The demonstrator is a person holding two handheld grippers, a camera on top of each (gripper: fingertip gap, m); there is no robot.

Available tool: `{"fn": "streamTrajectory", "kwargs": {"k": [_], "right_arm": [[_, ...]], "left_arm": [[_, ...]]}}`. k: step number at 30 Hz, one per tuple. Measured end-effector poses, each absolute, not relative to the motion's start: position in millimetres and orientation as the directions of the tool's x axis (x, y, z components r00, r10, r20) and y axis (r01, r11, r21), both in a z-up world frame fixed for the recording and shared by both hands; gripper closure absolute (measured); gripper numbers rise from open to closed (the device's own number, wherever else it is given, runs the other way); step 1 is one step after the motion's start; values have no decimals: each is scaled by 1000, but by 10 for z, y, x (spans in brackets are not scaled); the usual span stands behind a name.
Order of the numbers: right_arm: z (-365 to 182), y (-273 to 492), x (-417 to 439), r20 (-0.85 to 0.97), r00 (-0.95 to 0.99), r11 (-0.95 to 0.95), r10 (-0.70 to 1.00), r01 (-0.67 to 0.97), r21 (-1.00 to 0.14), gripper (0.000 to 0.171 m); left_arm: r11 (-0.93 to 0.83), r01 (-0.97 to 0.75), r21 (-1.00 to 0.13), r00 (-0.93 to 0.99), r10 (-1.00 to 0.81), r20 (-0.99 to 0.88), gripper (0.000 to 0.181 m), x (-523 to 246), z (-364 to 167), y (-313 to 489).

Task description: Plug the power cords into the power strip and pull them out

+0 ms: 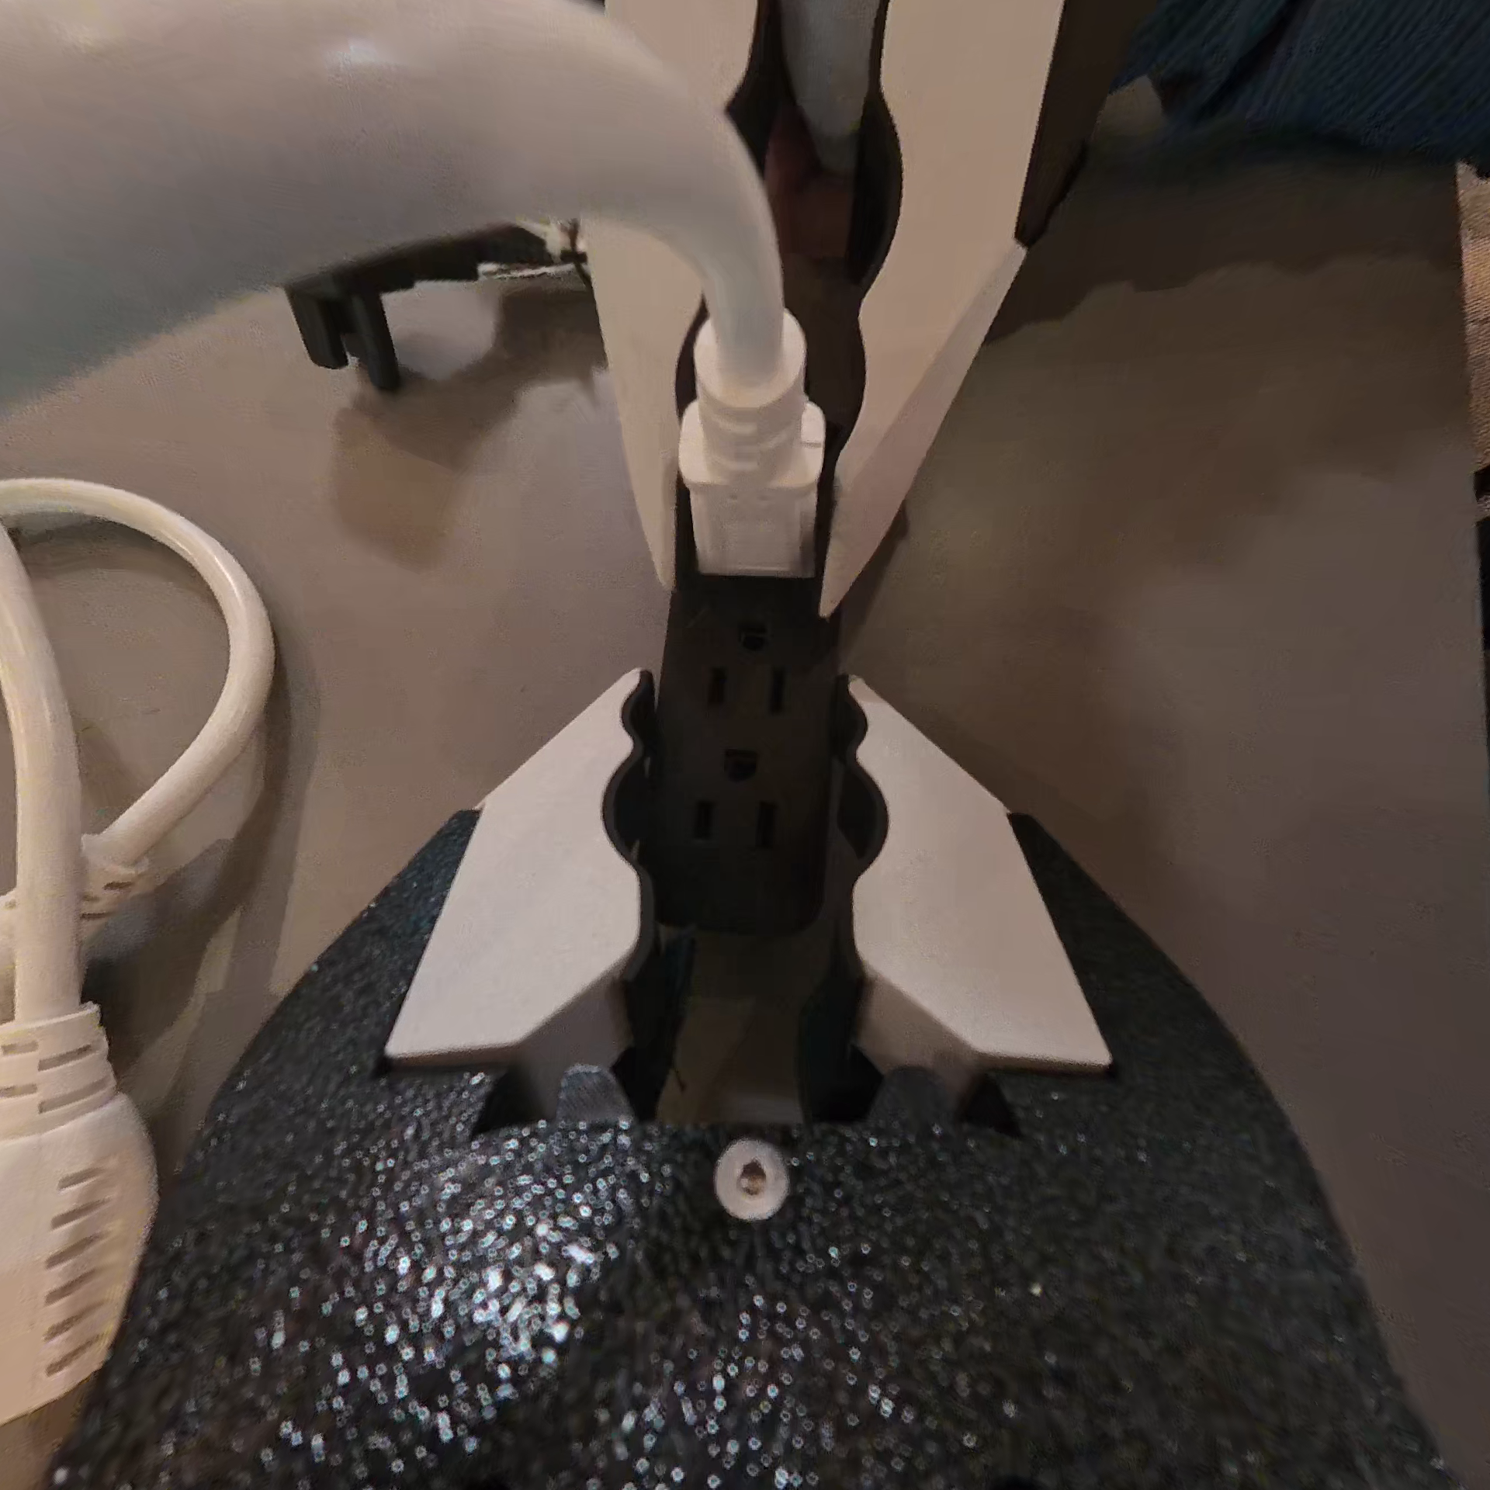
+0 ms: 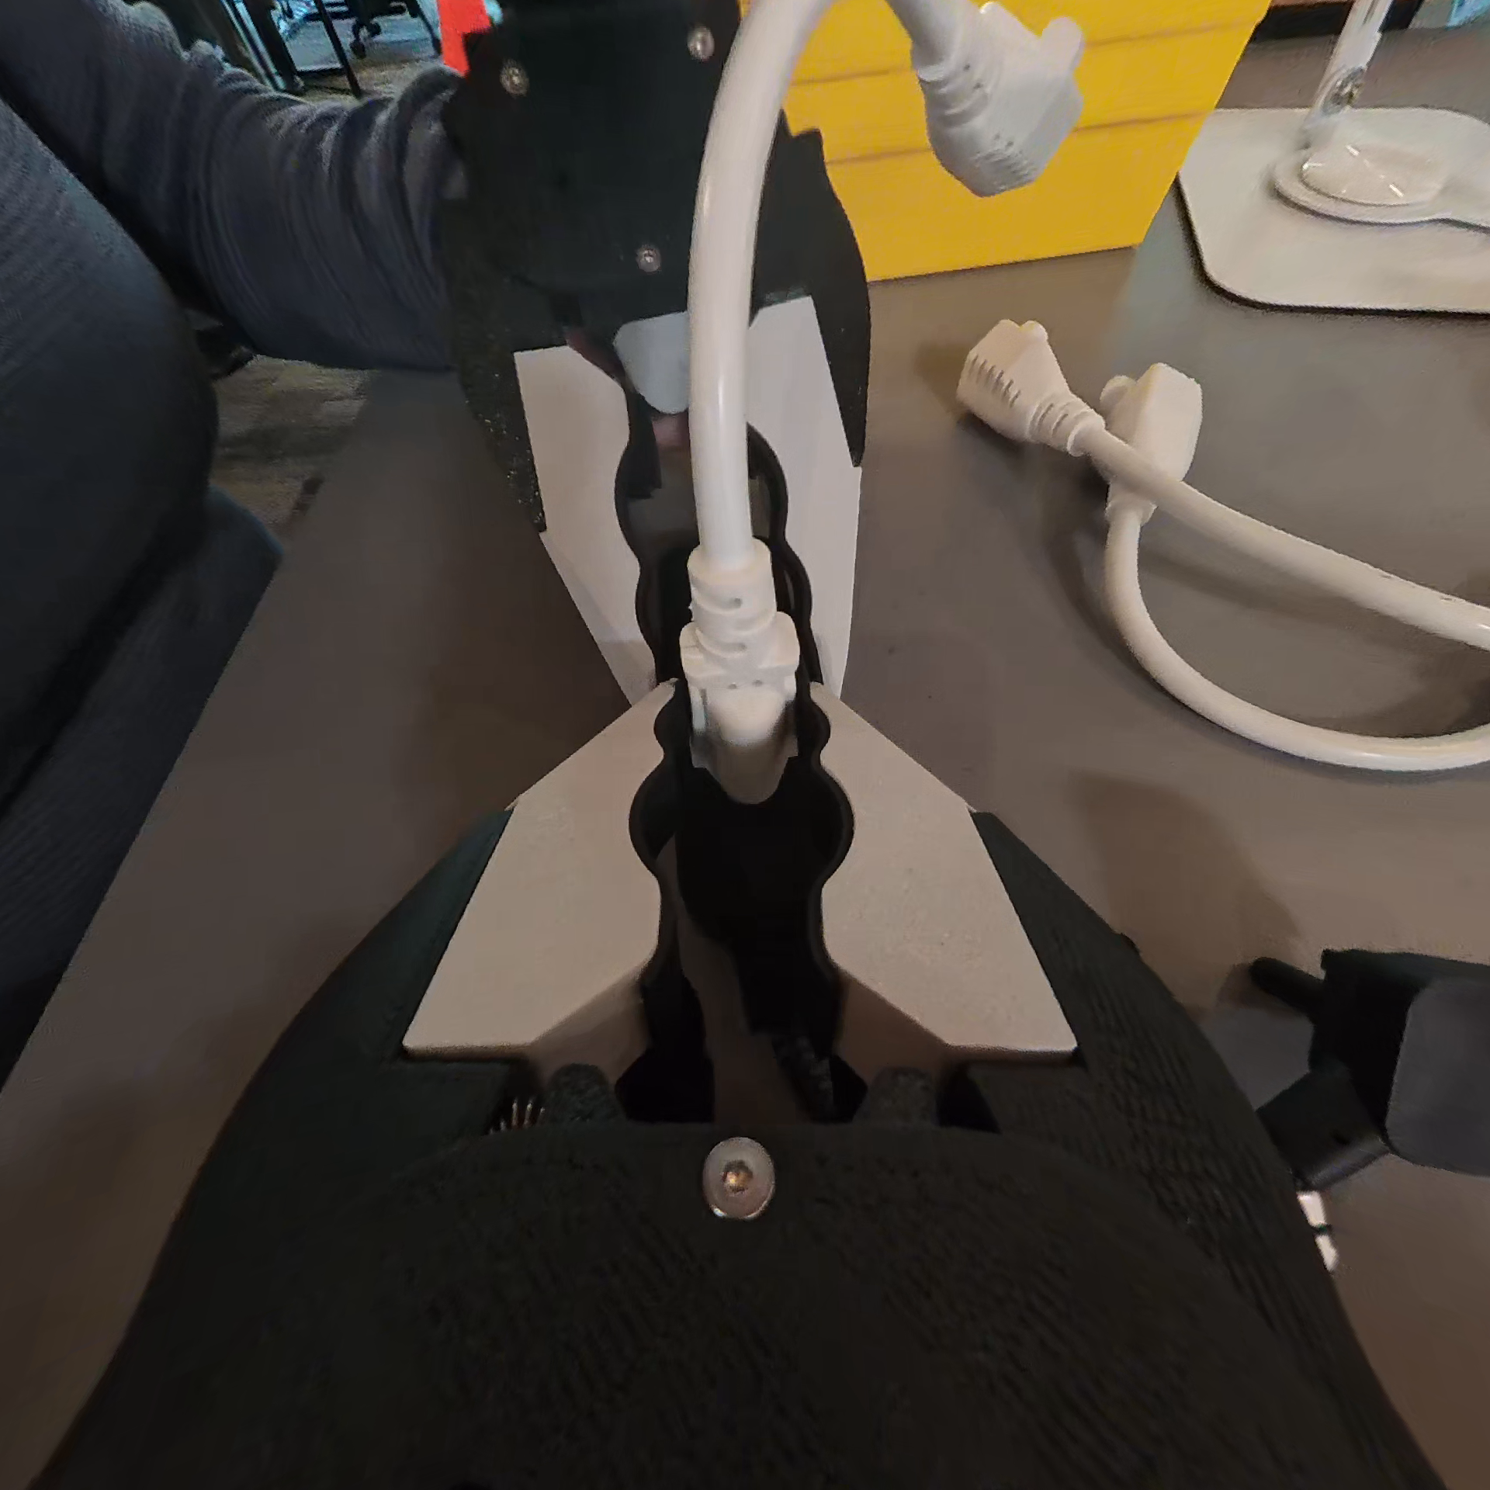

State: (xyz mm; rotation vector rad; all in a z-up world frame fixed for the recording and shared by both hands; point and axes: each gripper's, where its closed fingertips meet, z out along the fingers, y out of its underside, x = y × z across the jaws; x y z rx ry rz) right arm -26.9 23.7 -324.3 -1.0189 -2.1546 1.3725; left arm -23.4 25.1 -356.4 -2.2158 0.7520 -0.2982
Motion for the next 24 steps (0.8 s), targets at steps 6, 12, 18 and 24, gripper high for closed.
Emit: {"fn": "streamTrajectory", "kwargs": {"k": [6,12,18,24], "right_arm": [[-3155,223,-239,-75,-687,221,723,333,-917,138],[-3084,221,-258,-61,-698,210,714,297,-931,148],[-3119,249,-216,-6,-685,278,729,305,-911,147],[-3131,236,-239,-5,-672,277,741,312,-909,147]], "left_arm": [[-523,-416,-744,795,-606,-19,138,-222,-3562,249],[-518,-408,-752,796,-605,-16,138,-220,-3559,247],[-516,-376,-770,800,-599,10,137,-216,-3557,252],[-517,-355,-779,798,-602,36,137,-216,-3558,255]]}}
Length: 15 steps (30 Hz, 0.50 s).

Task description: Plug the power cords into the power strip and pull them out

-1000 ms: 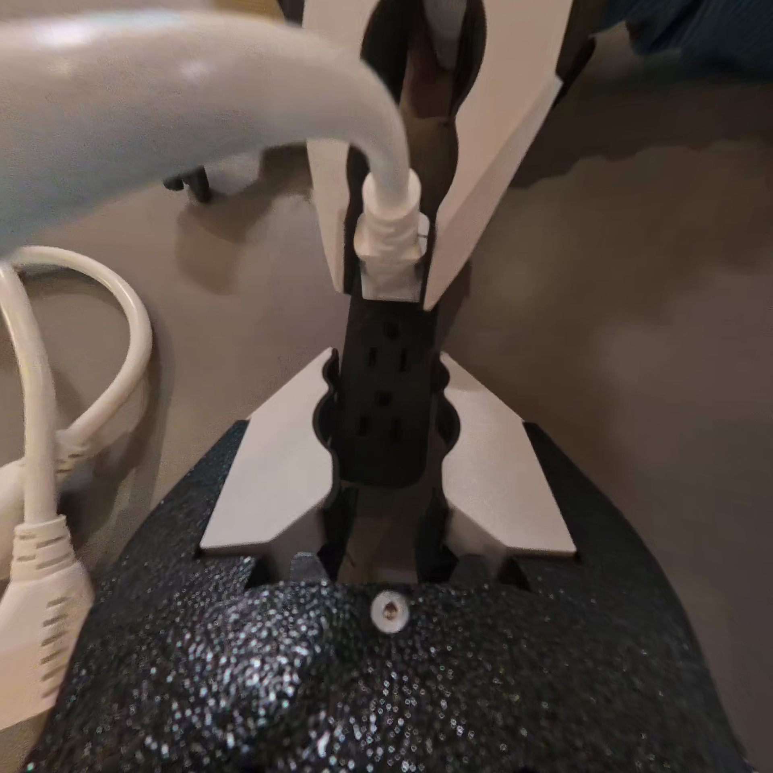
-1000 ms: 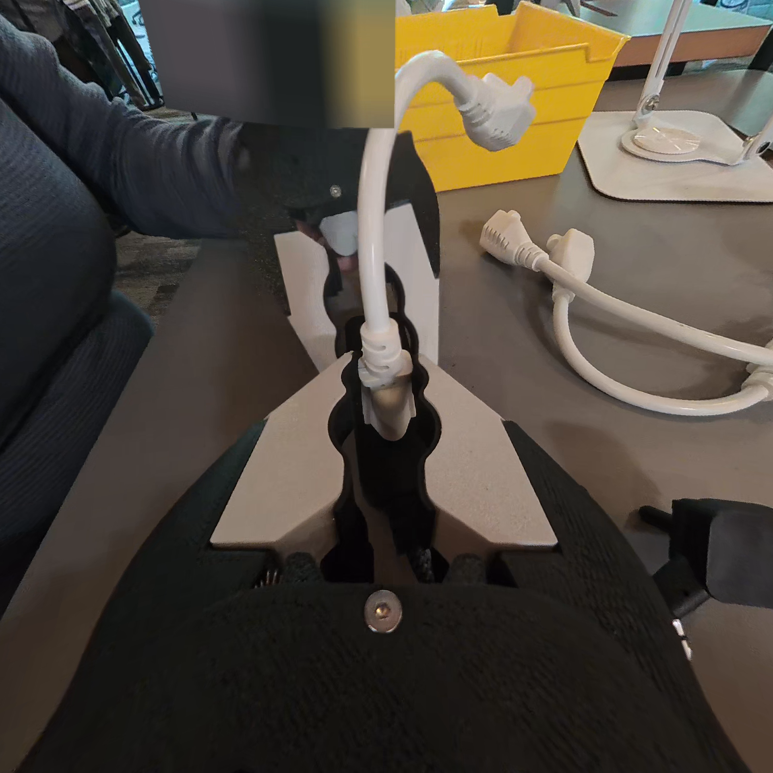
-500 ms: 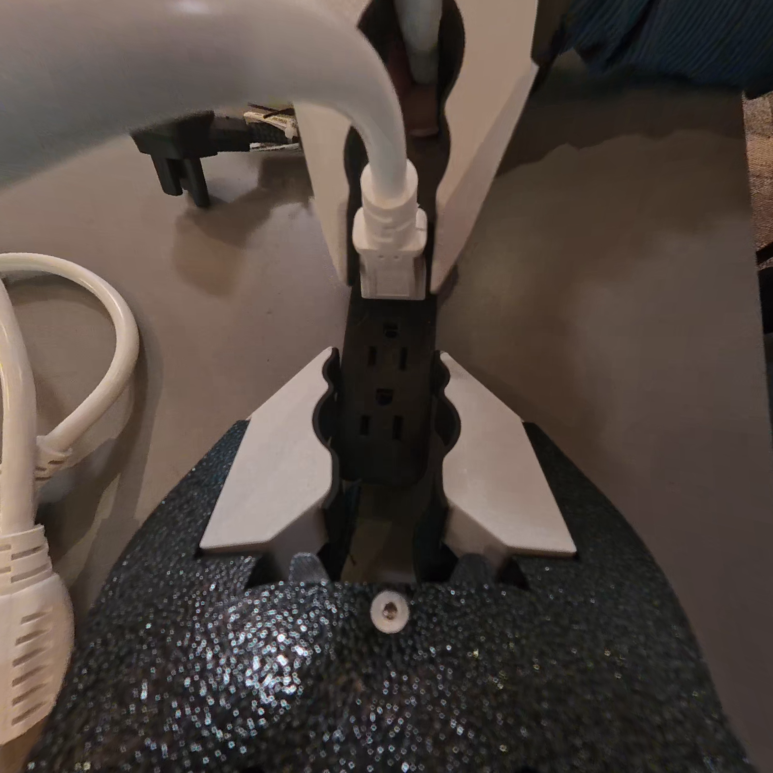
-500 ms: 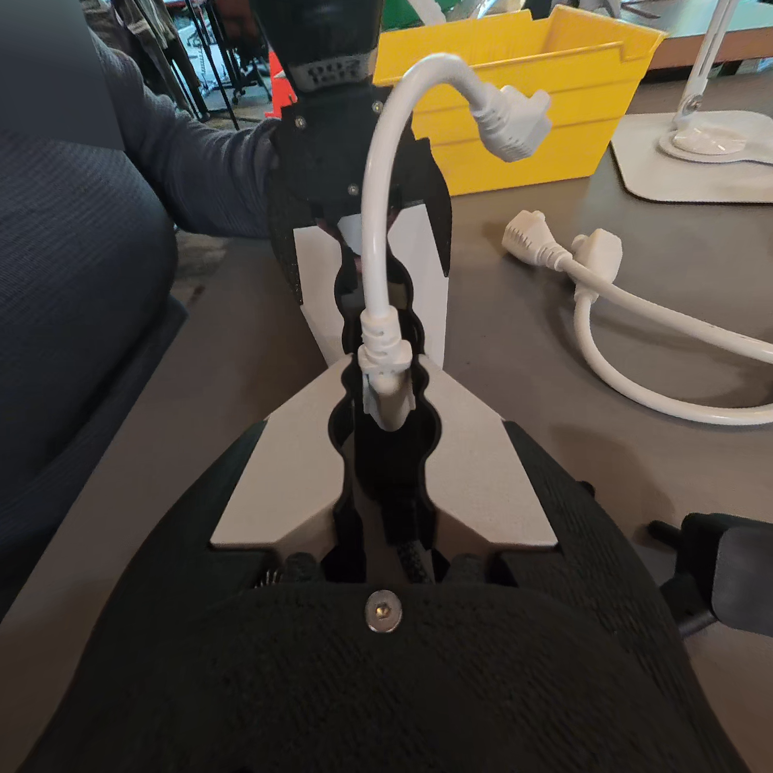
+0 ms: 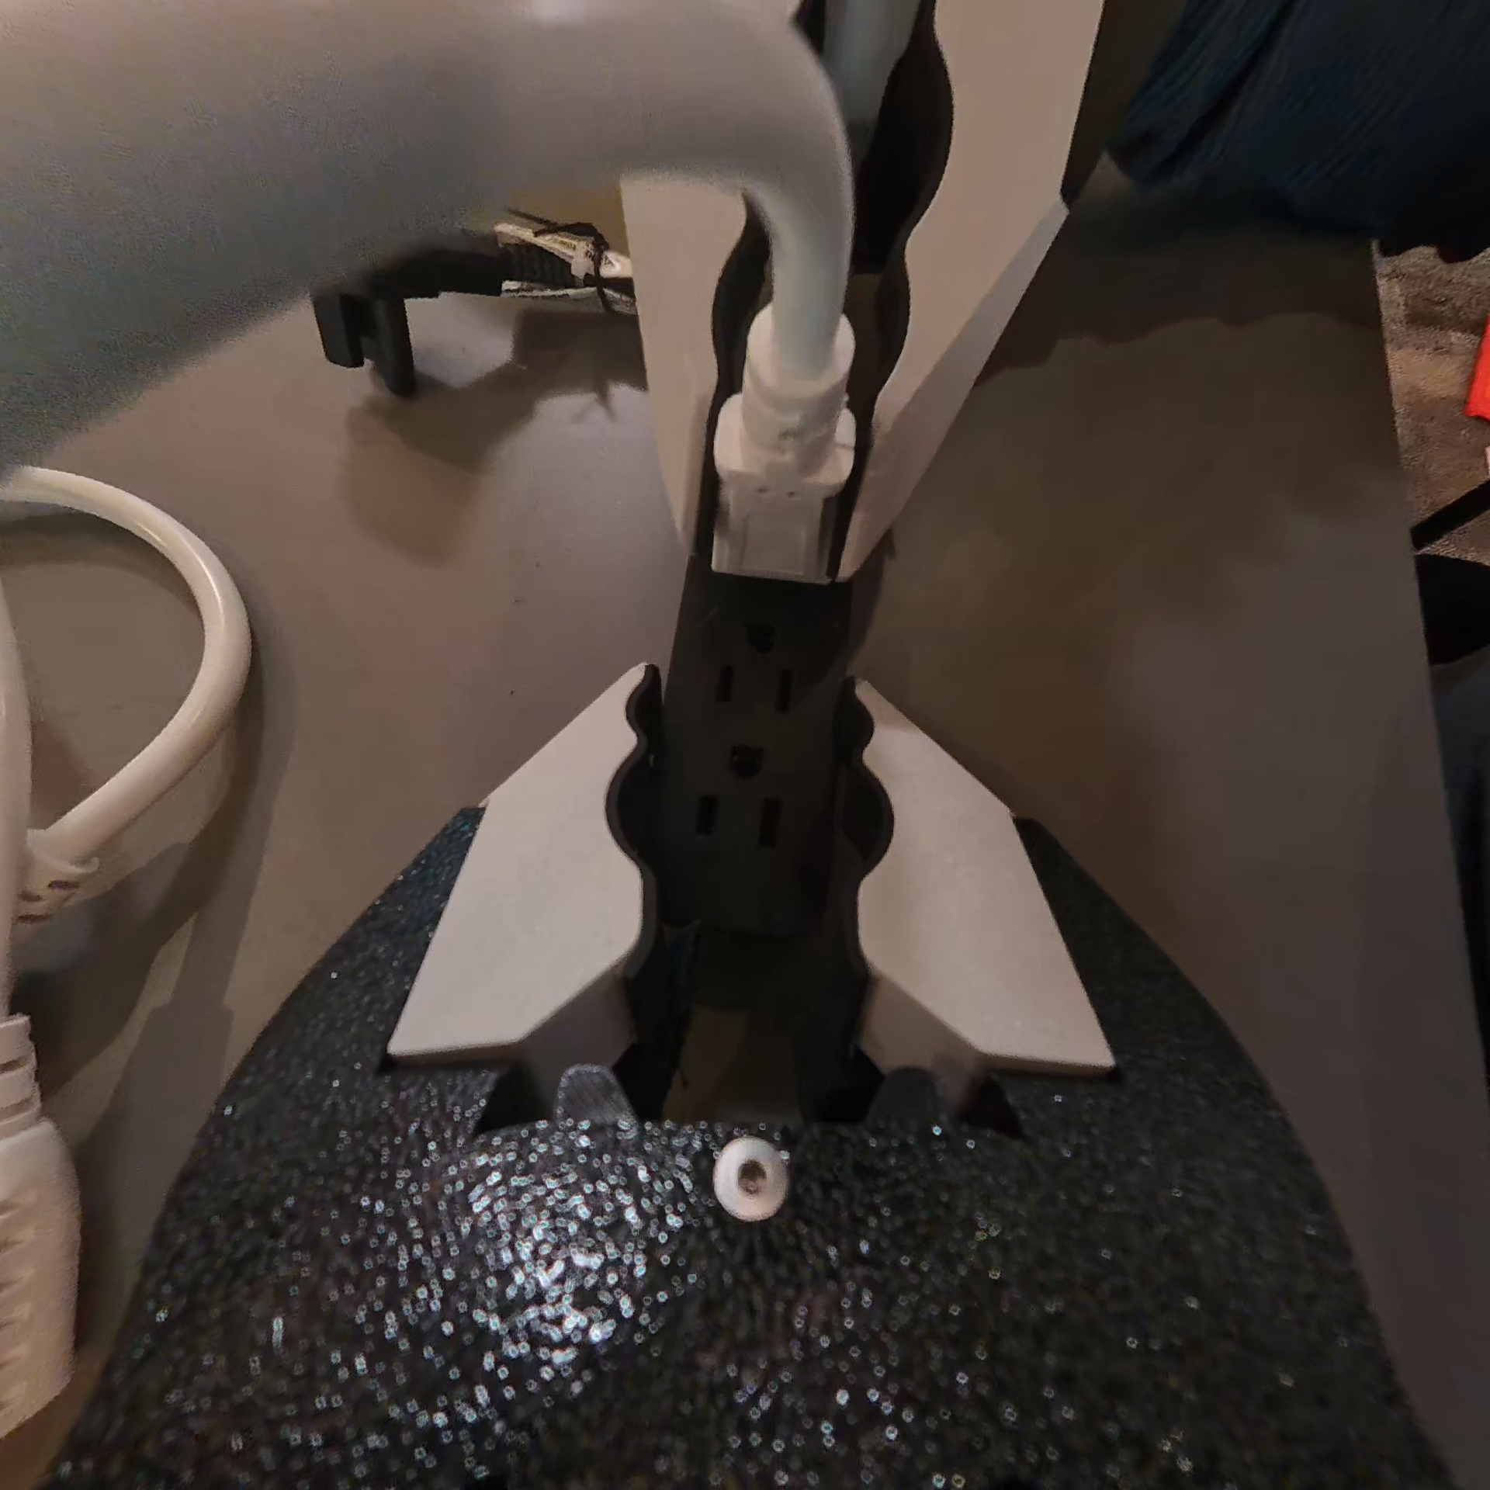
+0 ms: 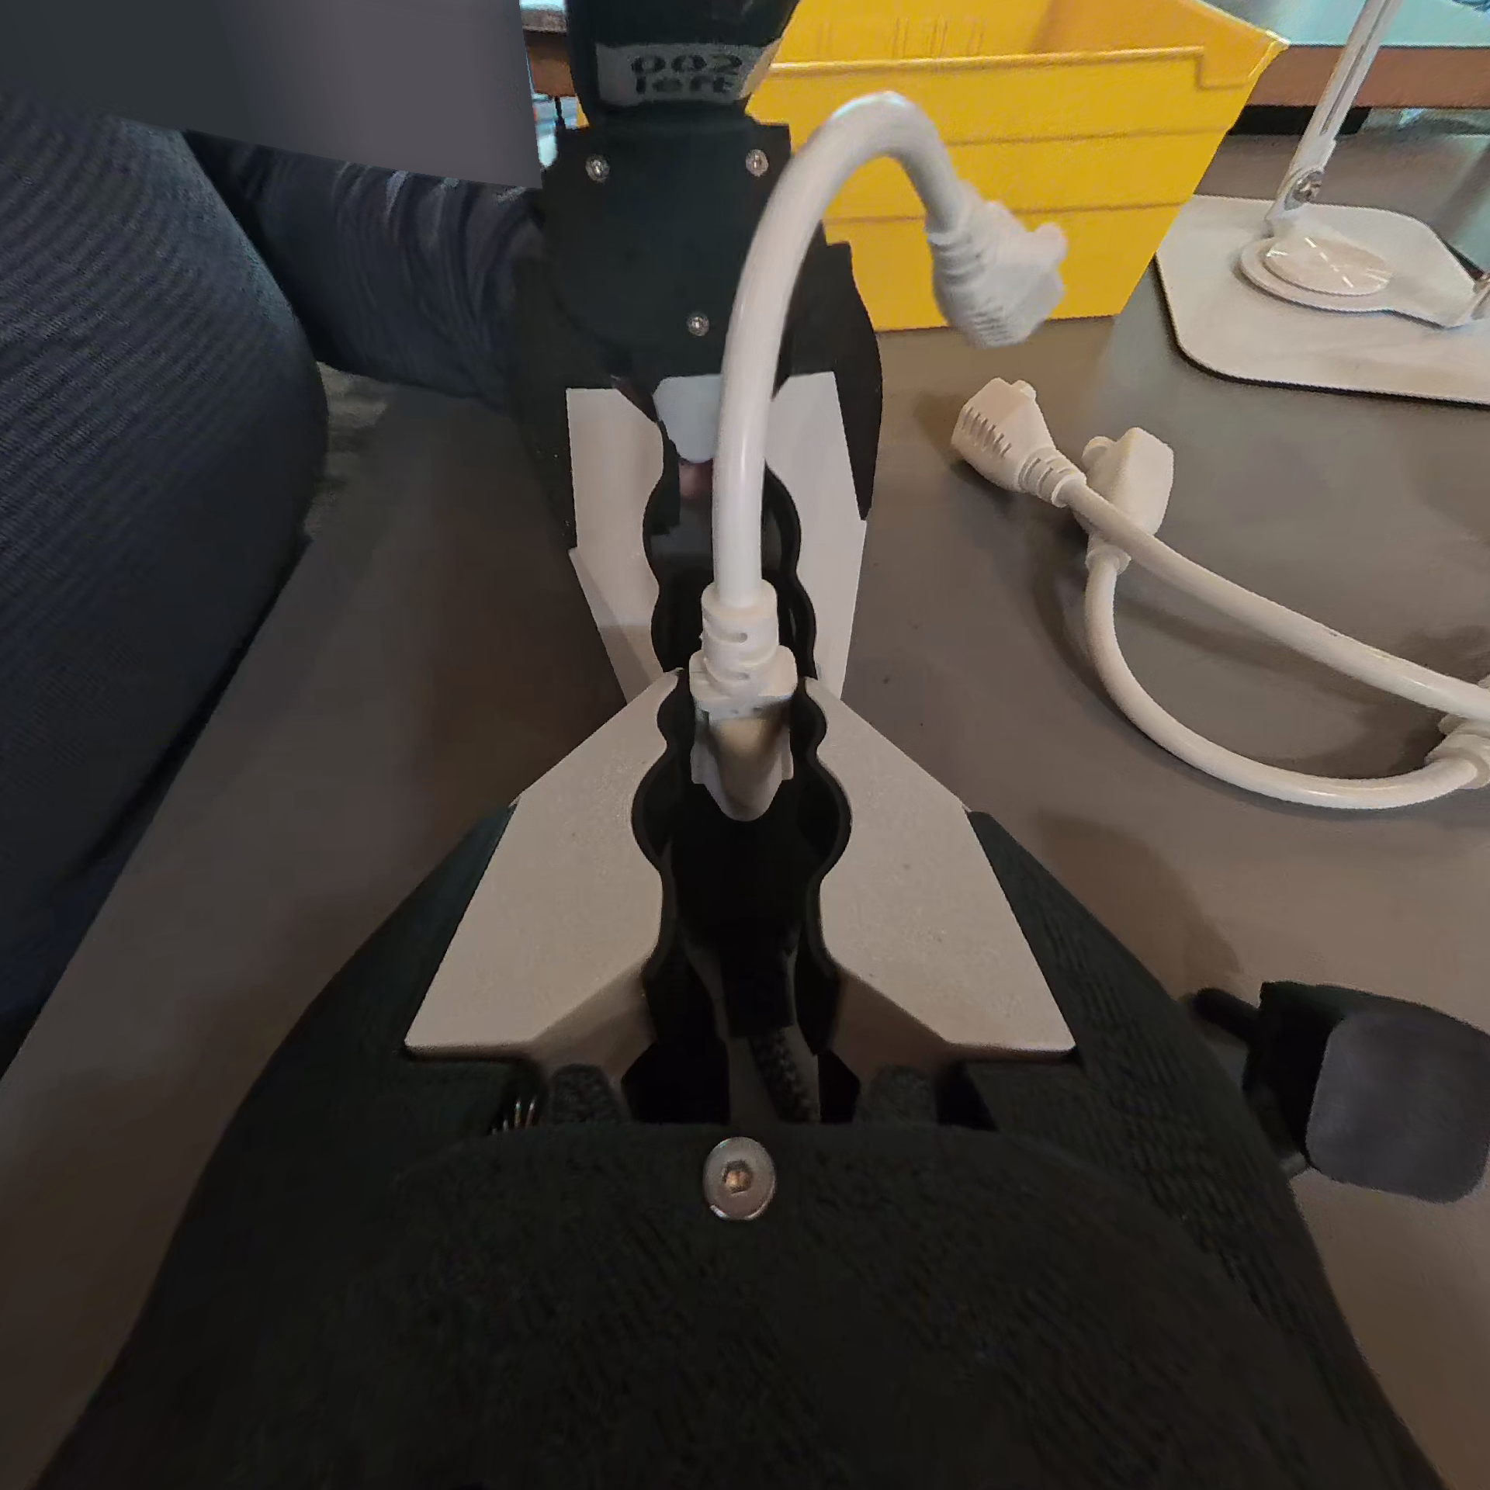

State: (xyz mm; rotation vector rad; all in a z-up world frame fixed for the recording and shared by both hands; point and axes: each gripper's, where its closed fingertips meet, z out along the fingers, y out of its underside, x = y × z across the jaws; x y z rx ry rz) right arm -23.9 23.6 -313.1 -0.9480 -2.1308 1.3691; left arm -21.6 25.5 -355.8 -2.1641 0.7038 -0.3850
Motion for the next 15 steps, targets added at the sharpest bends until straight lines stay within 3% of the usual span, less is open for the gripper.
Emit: {"fn": "streamTrajectory", "kwargs": {"k": [15], "right_arm": [[-3133,257,-225,-87,-663,188,743,331,-925,146]], "left_arm": [[-513,-328,-793,795,-603,61,138,-206,-3555,261]]}}
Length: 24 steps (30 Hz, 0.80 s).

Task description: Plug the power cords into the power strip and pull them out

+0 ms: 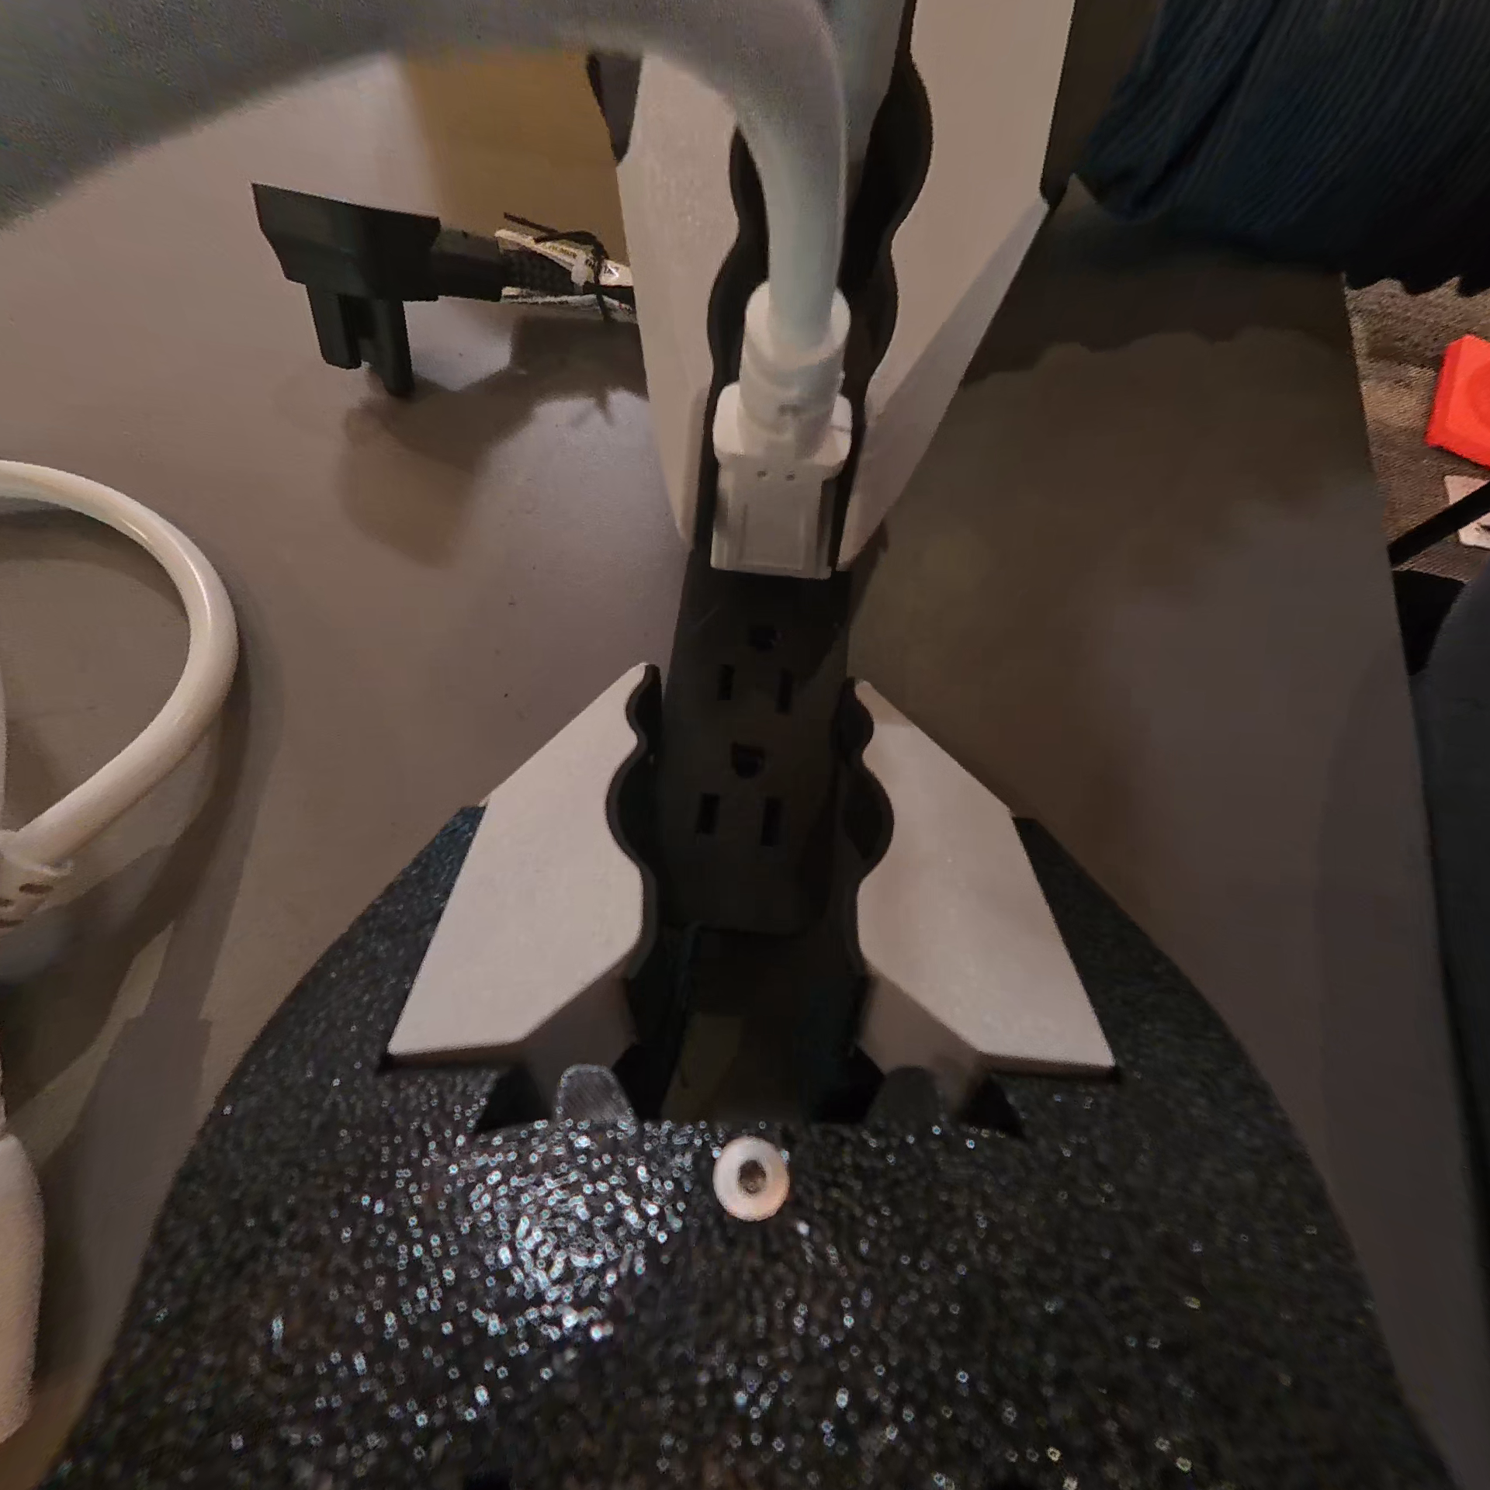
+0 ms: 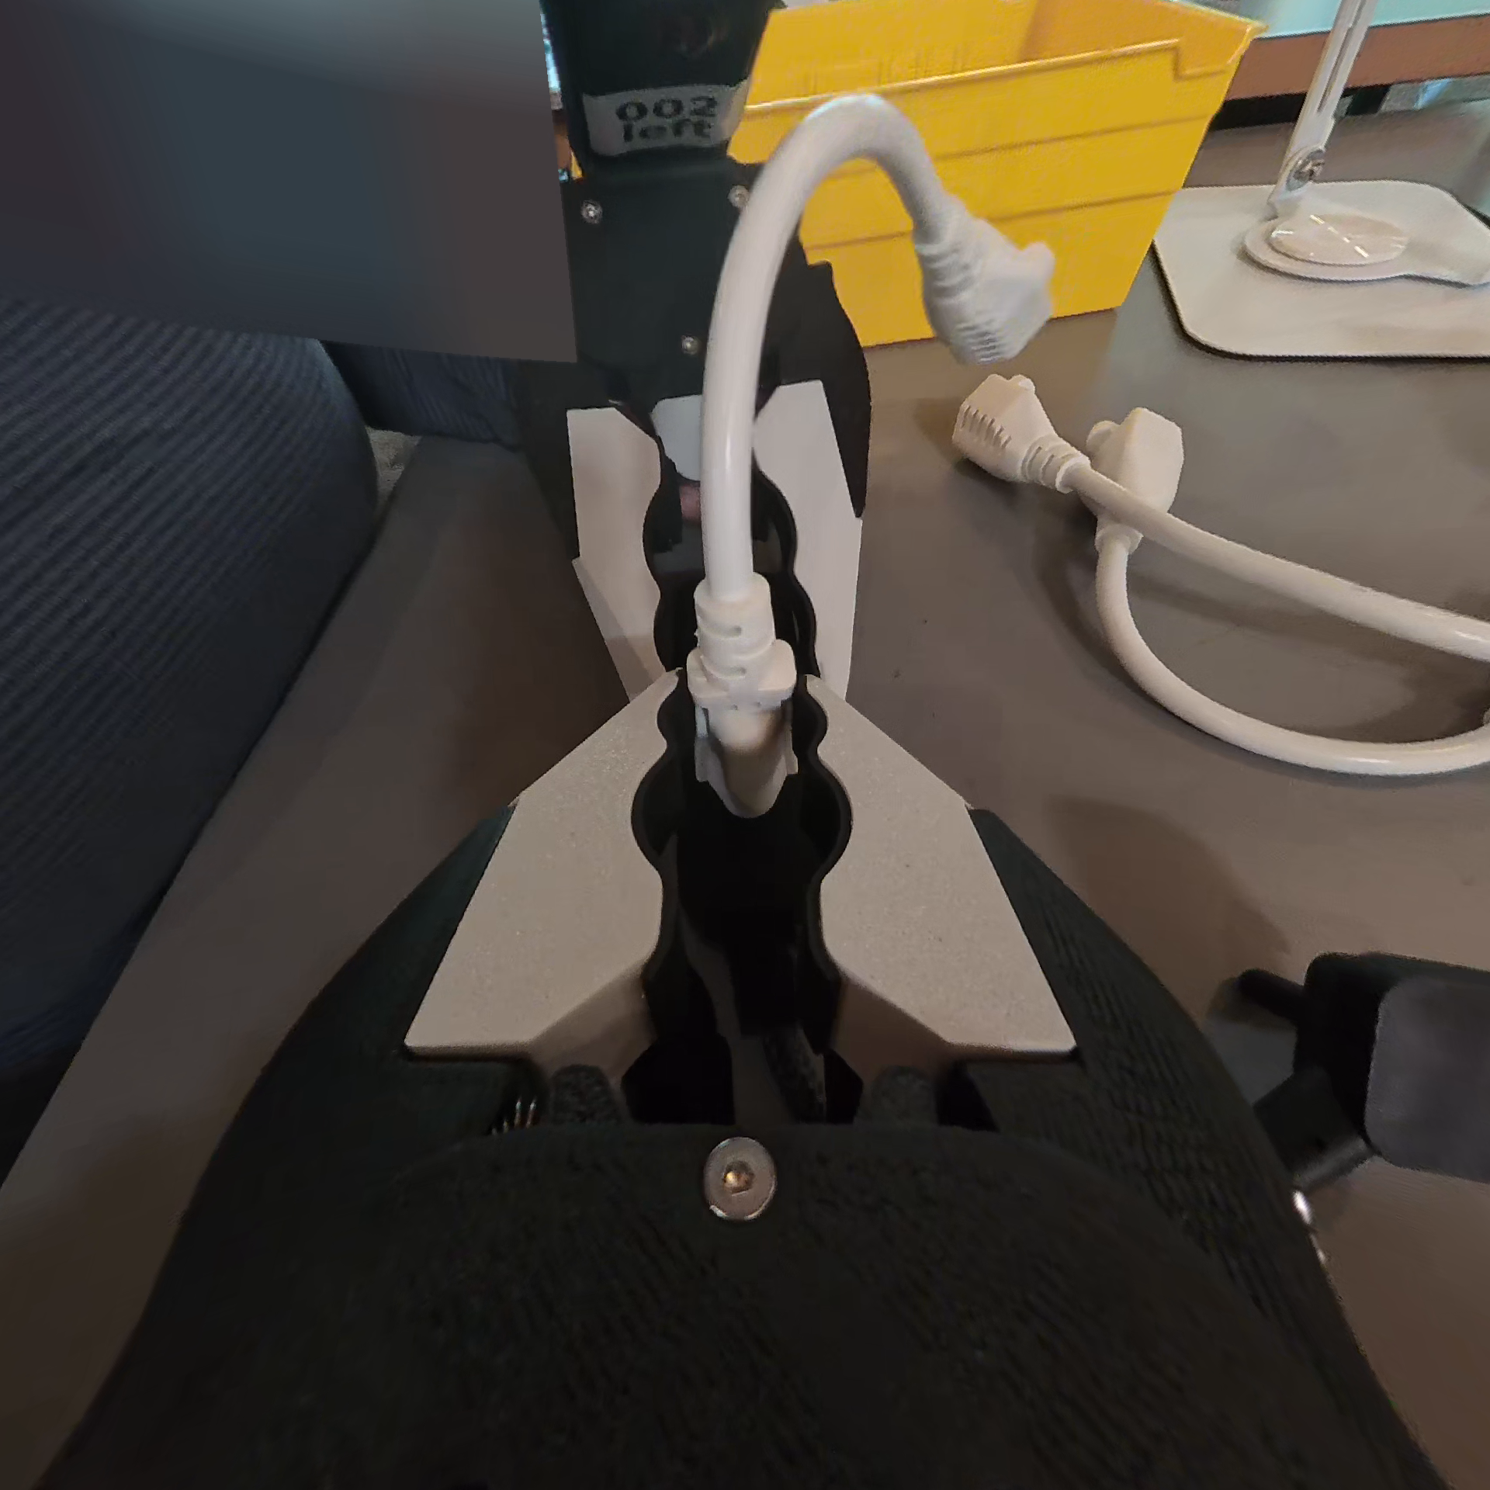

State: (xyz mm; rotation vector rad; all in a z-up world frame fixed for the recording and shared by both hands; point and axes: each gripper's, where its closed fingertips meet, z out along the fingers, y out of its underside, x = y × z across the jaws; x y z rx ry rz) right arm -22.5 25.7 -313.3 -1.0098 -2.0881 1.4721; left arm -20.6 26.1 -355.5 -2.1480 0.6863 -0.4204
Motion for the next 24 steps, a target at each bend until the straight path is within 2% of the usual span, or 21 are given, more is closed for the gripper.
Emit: {"fn": "streamTrajectory", "kwargs": {"k": [24], "right_arm": [[-3146,262,-189,-122,-647,161,752,361,-919,146]], "left_arm": [[-509,-333,-794,786,-615,66,138,-177,-3555,247]]}}
